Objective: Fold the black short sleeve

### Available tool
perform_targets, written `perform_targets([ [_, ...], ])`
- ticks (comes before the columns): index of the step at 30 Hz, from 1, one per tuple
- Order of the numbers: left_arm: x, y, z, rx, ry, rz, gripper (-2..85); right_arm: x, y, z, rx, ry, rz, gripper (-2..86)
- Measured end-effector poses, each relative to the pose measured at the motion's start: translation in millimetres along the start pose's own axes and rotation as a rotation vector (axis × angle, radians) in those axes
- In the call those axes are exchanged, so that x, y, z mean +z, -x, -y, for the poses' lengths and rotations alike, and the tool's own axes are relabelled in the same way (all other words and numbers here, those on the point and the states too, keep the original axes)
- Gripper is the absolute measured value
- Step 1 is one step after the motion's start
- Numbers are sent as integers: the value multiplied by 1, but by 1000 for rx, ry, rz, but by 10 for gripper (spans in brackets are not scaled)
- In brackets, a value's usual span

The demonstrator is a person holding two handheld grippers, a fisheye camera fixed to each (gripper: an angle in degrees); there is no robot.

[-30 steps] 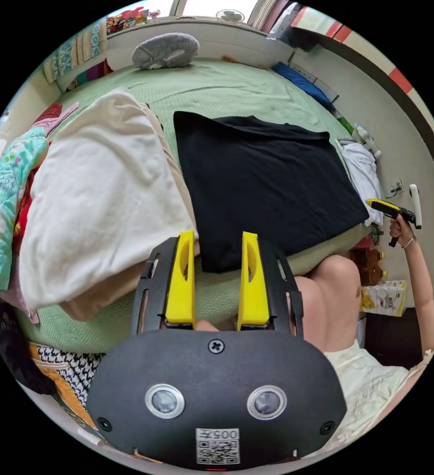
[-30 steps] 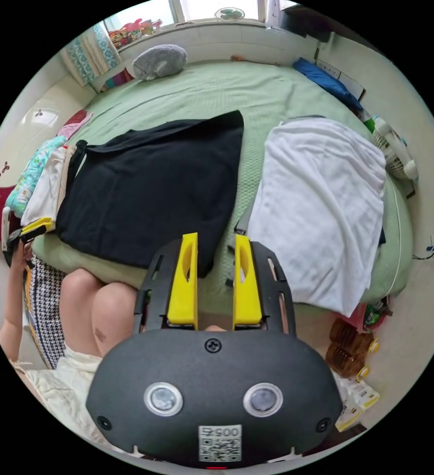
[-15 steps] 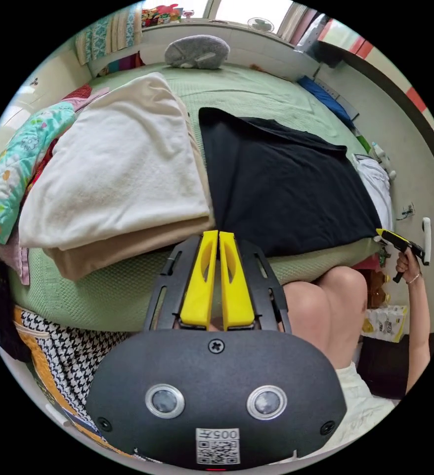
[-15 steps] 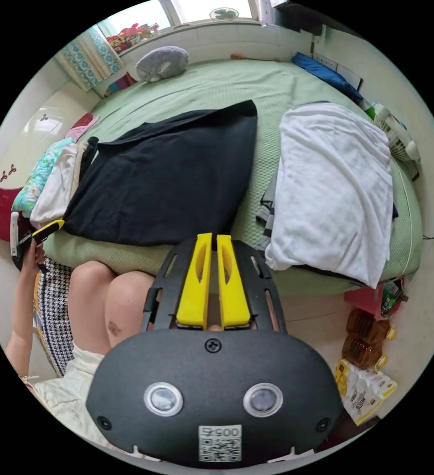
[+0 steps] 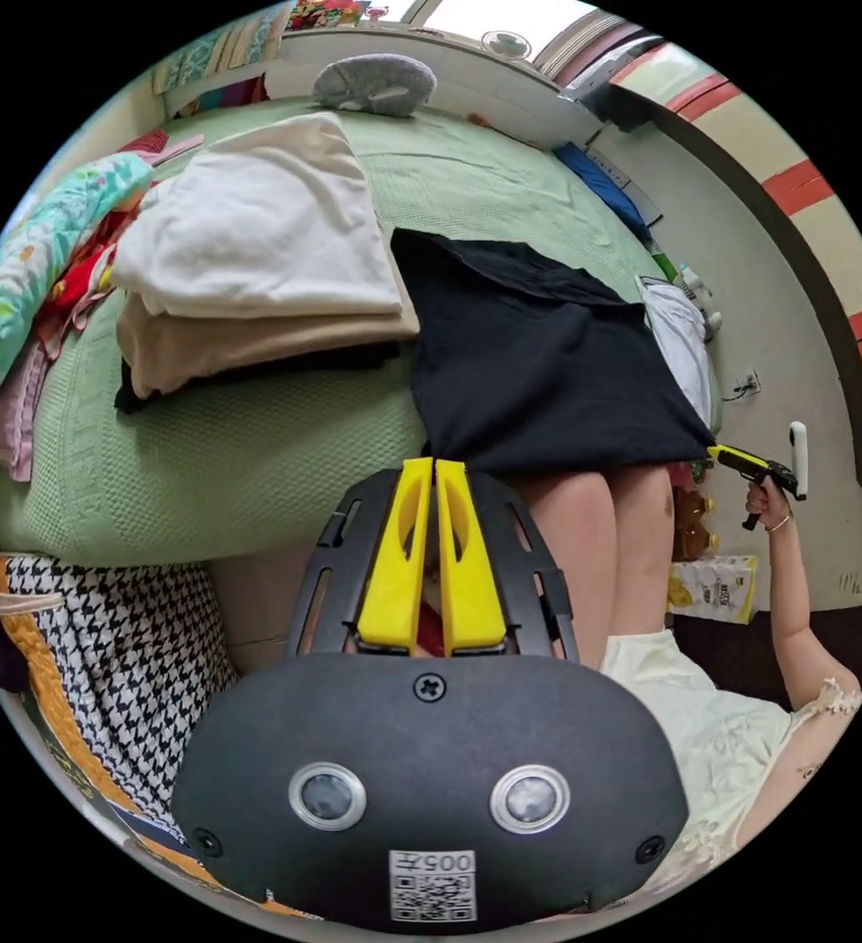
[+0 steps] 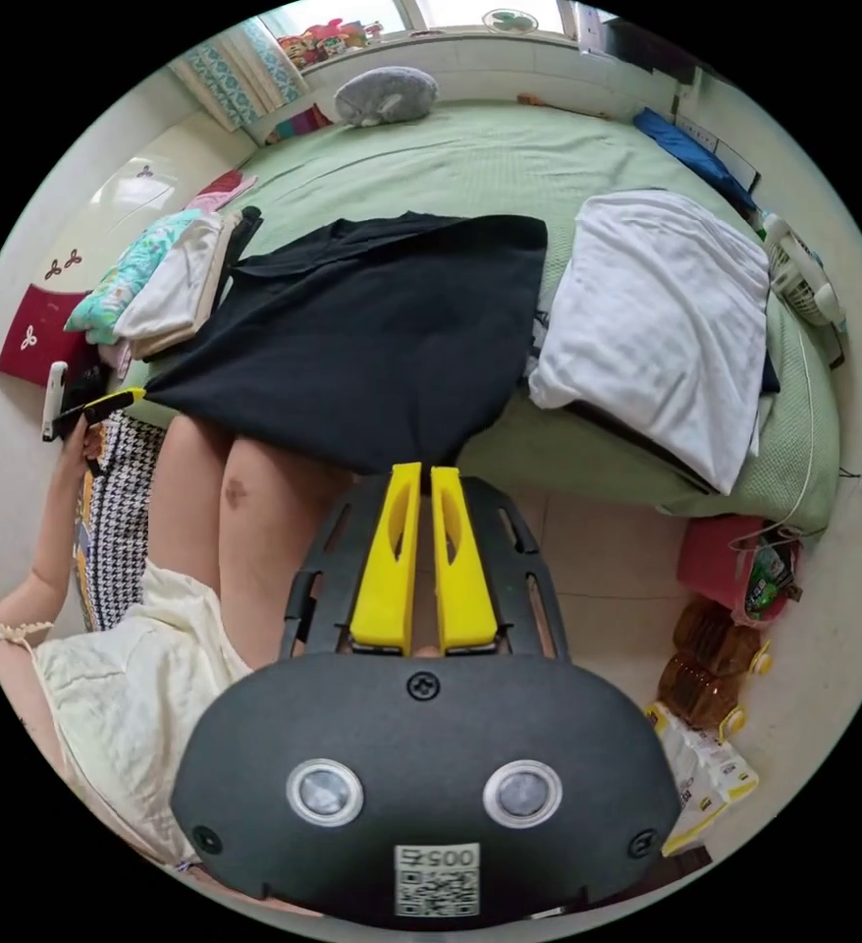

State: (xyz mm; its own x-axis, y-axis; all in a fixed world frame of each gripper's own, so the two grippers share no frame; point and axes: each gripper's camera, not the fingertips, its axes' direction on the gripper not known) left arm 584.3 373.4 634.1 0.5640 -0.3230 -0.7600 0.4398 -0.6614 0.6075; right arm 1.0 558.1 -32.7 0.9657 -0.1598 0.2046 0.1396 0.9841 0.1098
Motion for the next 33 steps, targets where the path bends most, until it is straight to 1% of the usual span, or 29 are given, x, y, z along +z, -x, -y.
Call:
perform_targets([
  [3,9,8,-2,-75,-20,65,5,15,-3,-1,40,57,-106,-12],
  [7,-5,-1,10,-42,-120,113,30,-3,7,7,-6,-32,-171,5],
  [9,-6,-12,24,-4,-150,124,58,-12,15,18,-29,-99,-160,25],
  [11,3,-29,50,43,-164,75,83,-14,28,42,-53,-163,-126,54],
  [16,41,-70,103,139,-179,36,109,18,61,102,-95,-192,-105,91],
  [18,55,-86,121,178,-170,67,121,34,73,123,-108,-199,-118,103],
  [20,74,-113,141,270,-157,223,133,53,90,149,-141,-222,-183,116],
  [22,90,-130,152,343,-141,306,137,68,102,167,-188,-200,-216,119],
  [25,116,-140,168,403,-108,306,142,94,118,192,-265,-161,-261,118],
  [30,149,-145,187,460,-97,411,139,128,135,220,-346,-119,-294,89],
  [33,171,-147,199,474,-58,449,135,153,145,235,-365,-72,-399,71],
])
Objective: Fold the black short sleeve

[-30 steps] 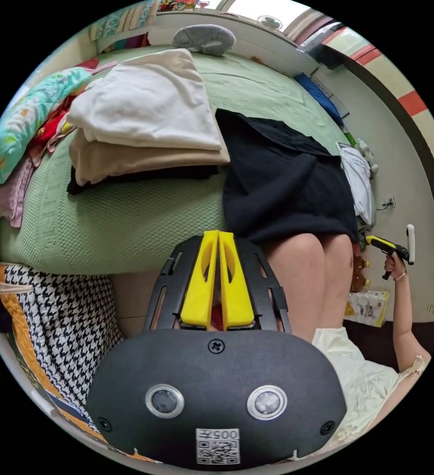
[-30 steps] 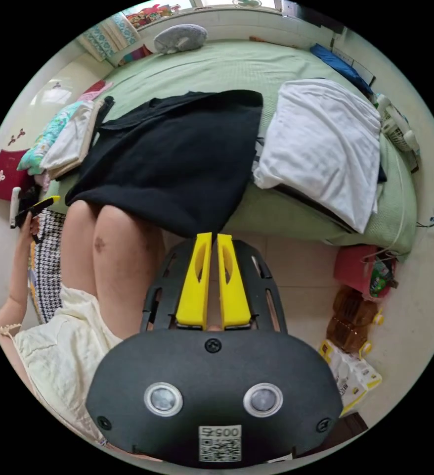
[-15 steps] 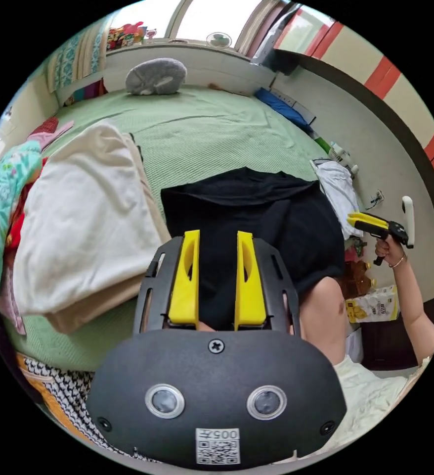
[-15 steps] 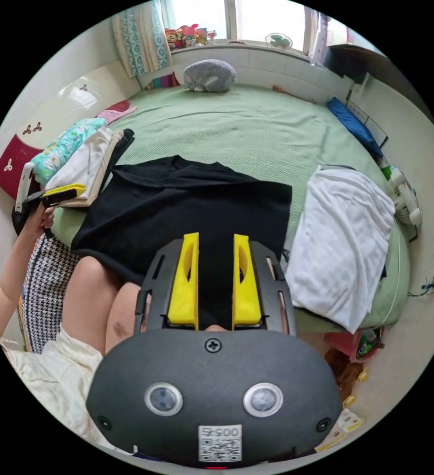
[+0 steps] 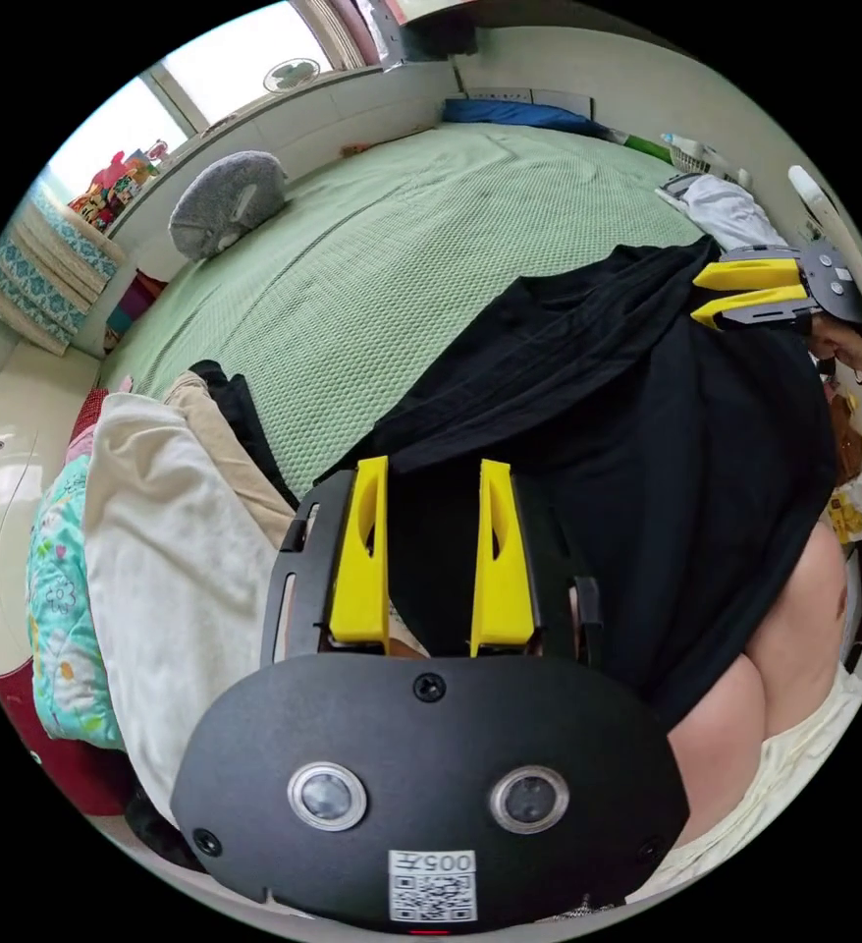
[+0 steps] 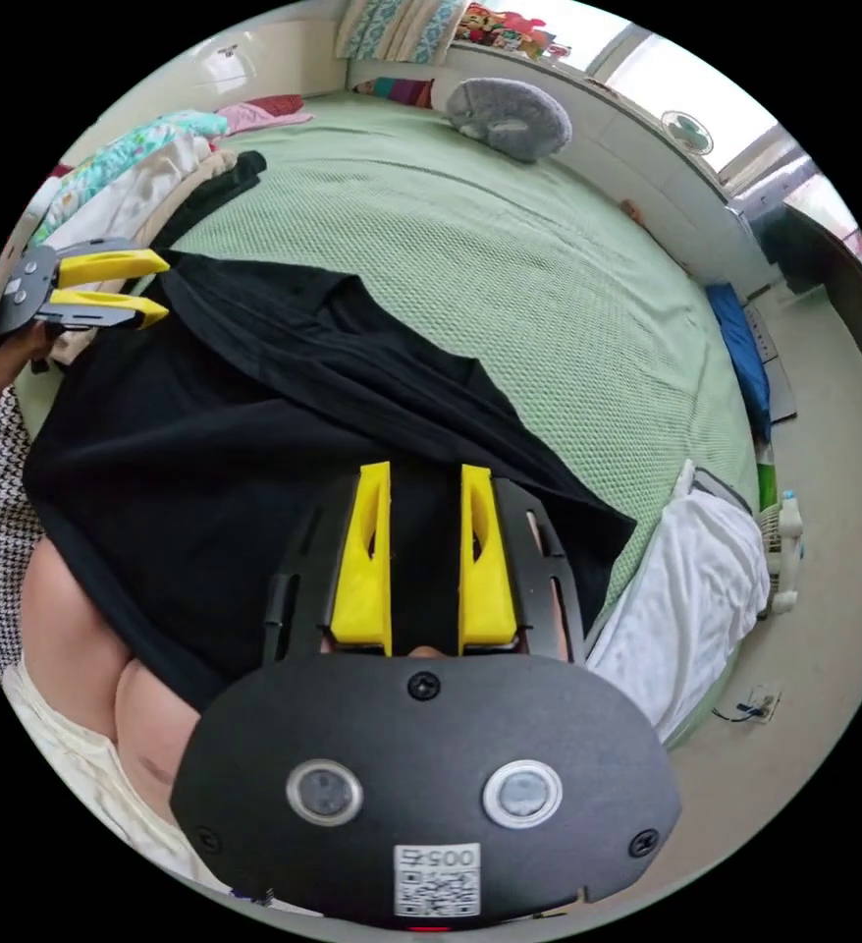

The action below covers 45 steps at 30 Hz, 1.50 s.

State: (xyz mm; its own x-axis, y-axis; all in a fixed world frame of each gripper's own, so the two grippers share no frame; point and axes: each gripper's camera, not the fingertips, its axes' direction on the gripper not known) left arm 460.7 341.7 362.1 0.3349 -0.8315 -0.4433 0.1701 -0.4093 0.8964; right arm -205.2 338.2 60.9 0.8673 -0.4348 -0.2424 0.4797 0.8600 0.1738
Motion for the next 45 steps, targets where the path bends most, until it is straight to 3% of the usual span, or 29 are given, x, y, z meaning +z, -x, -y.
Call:
perform_targets([
  [3,12,5,11,-35,-22,-4,126,7,2,16,54,-23,-65,73],
  [7,22,33,30,-192,-29,-25,118,8,-29,33,308,-80,54,65],
  [11,26,57,45,-297,-26,-19,115,16,-43,42,397,-35,39,67],
  [16,24,41,39,-201,-41,-128,134,1,-21,28,262,-108,178,73],
  [21,48,20,28,-95,74,-22,167,2,11,20,132,-102,163,80],
  [24,62,34,29,-192,81,-114,165,9,18,19,133,-79,178,83],
  [29,63,40,38,-198,90,-257,53,10,21,8,144,-76,175,87],
  [39,19,55,61,-187,-11,-237,35,11,2,-6,206,-67,184,78],
  [45,52,50,81,-218,98,-134,35,14,0,-5,237,-65,192,73],
])
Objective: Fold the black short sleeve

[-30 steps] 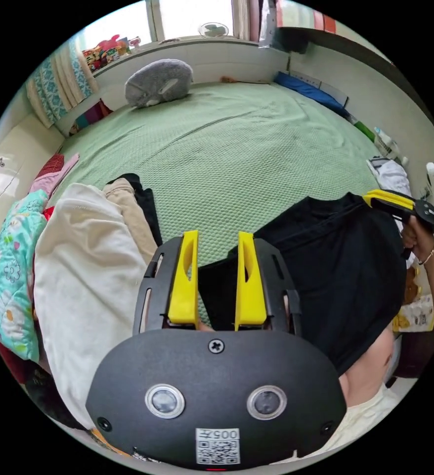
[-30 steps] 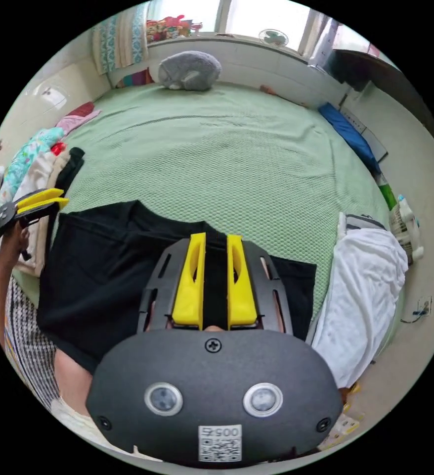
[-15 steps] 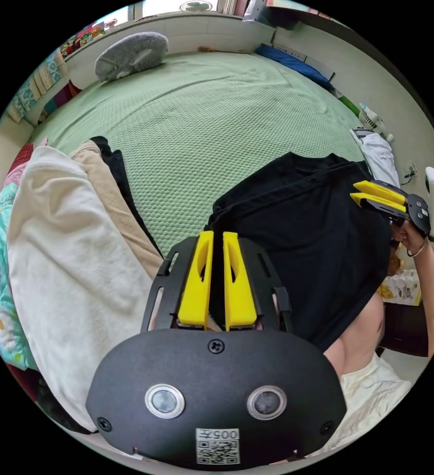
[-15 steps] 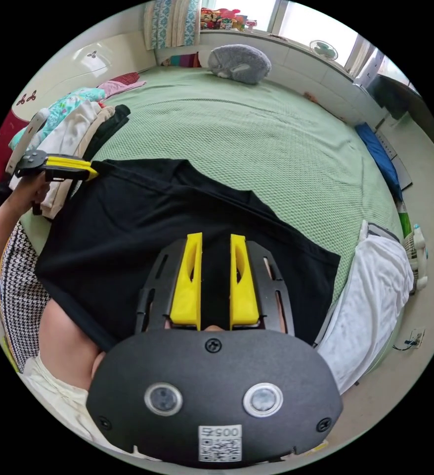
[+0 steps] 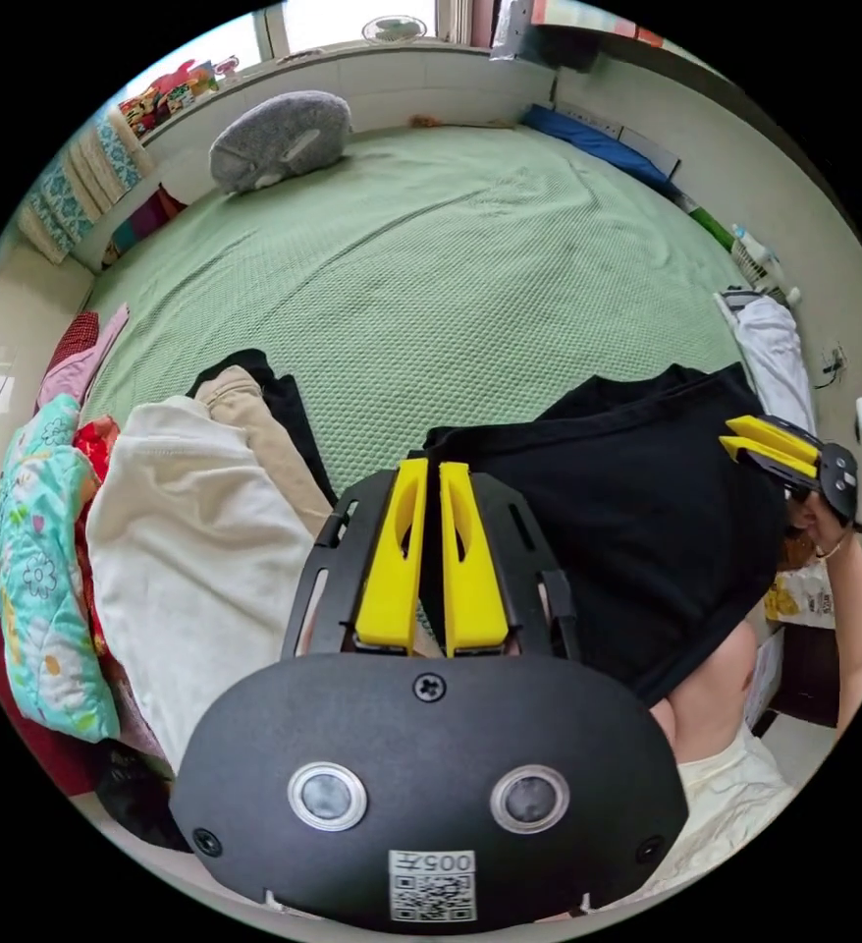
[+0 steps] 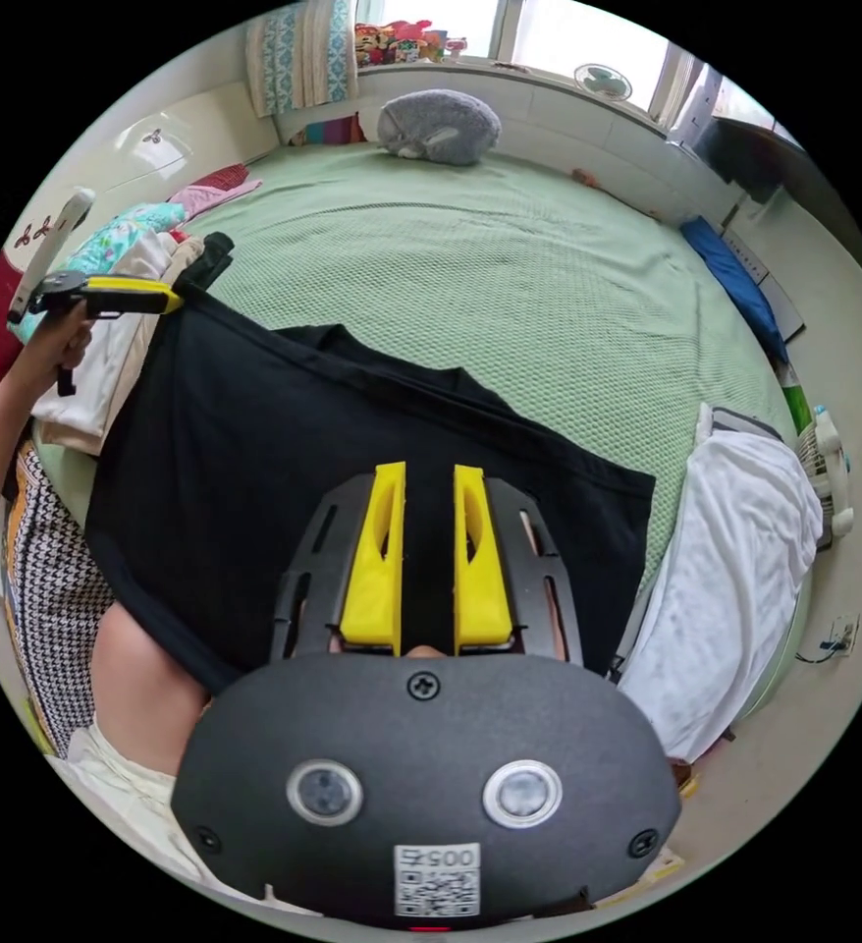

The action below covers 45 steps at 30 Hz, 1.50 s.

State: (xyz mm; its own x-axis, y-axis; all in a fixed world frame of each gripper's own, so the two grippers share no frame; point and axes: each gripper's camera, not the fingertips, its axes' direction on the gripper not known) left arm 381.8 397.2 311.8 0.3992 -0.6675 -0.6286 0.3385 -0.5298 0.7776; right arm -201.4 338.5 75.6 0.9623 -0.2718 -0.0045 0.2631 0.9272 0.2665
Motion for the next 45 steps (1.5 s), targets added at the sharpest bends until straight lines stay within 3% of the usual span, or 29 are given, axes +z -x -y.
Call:
perform_targets([
  [3,31,-12,-3,-20,85,60,42,7,-3,-2,48,54,8,73],
  [7,15,-24,-24,-120,-7,75,56,7,-5,-17,58,96,3,75],
  [15,-50,-96,-96,8,-144,55,80,-14,12,-80,52,147,-20,86],
  [25,16,-150,-168,-73,52,11,87,-19,16,-131,138,189,59,87],
  [29,23,-159,-173,-137,38,-30,86,-13,10,-136,163,190,43,81],
  [36,23,-196,-176,-75,31,56,82,-12,2,-148,166,176,11,52],
  [45,11,-218,-184,-147,25,-64,73,-32,-38,-179,188,99,139,42],
])
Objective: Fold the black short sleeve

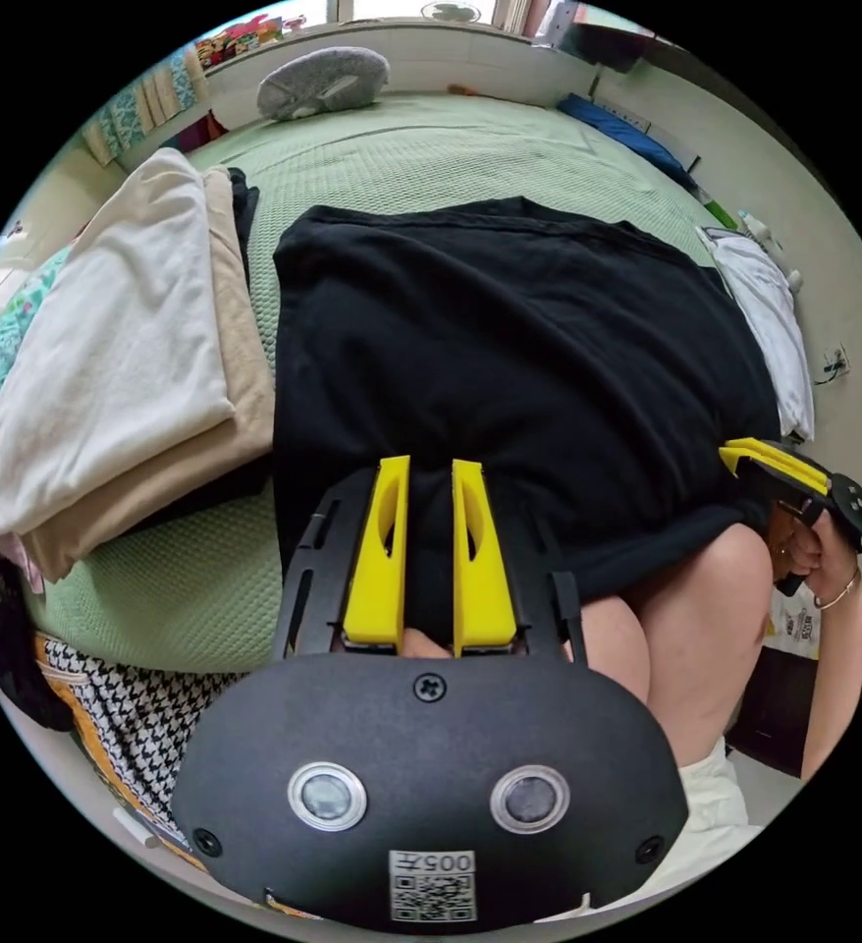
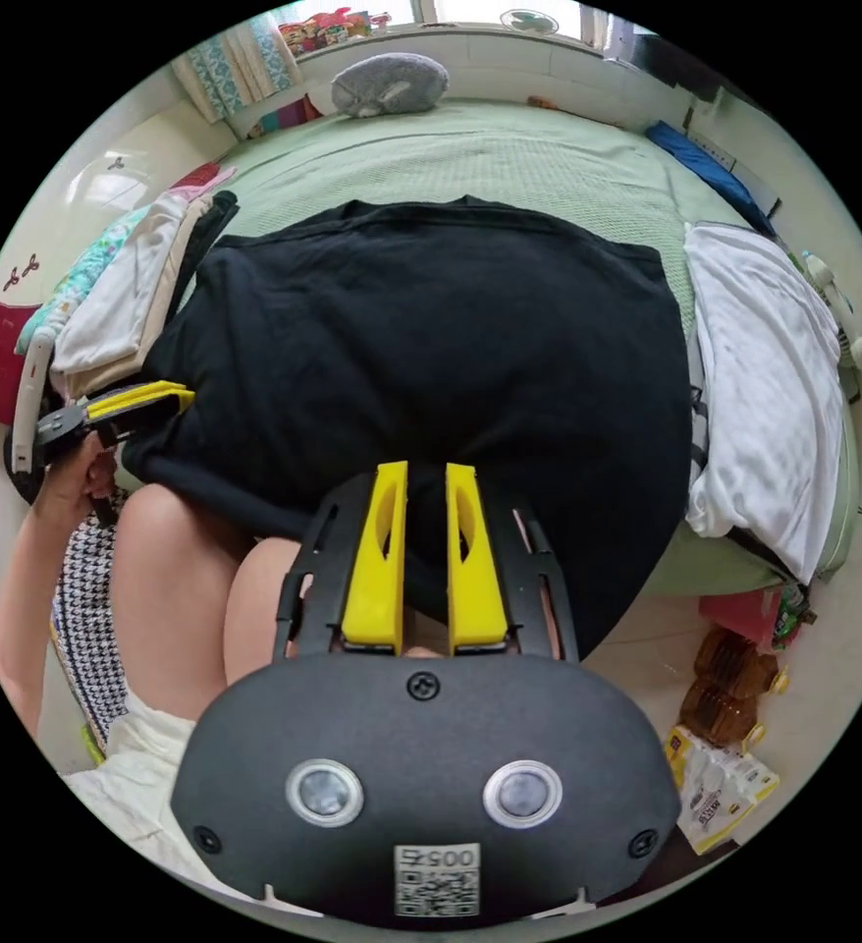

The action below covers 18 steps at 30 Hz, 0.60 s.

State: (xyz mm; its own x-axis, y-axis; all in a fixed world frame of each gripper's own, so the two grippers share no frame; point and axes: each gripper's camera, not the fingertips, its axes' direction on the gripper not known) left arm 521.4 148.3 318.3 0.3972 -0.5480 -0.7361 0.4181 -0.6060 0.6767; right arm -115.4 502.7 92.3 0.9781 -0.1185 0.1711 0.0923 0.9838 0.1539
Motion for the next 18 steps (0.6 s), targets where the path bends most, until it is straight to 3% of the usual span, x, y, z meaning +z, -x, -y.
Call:
perform_targets([
  [4,-32,-50,-5,80,-39,-55,29,-42,-42,-33,71,-156,150,57],
  [10,-92,-196,-19,425,-140,-230,93,-95,-114,-68,157,-228,24,67],
  [14,-88,-311,-47,639,-106,-302,134,-120,-159,-88,236,-267,39,58],
  [18,-69,-378,-52,654,-21,-386,140,-123,-173,-96,222,-237,45,63],
])
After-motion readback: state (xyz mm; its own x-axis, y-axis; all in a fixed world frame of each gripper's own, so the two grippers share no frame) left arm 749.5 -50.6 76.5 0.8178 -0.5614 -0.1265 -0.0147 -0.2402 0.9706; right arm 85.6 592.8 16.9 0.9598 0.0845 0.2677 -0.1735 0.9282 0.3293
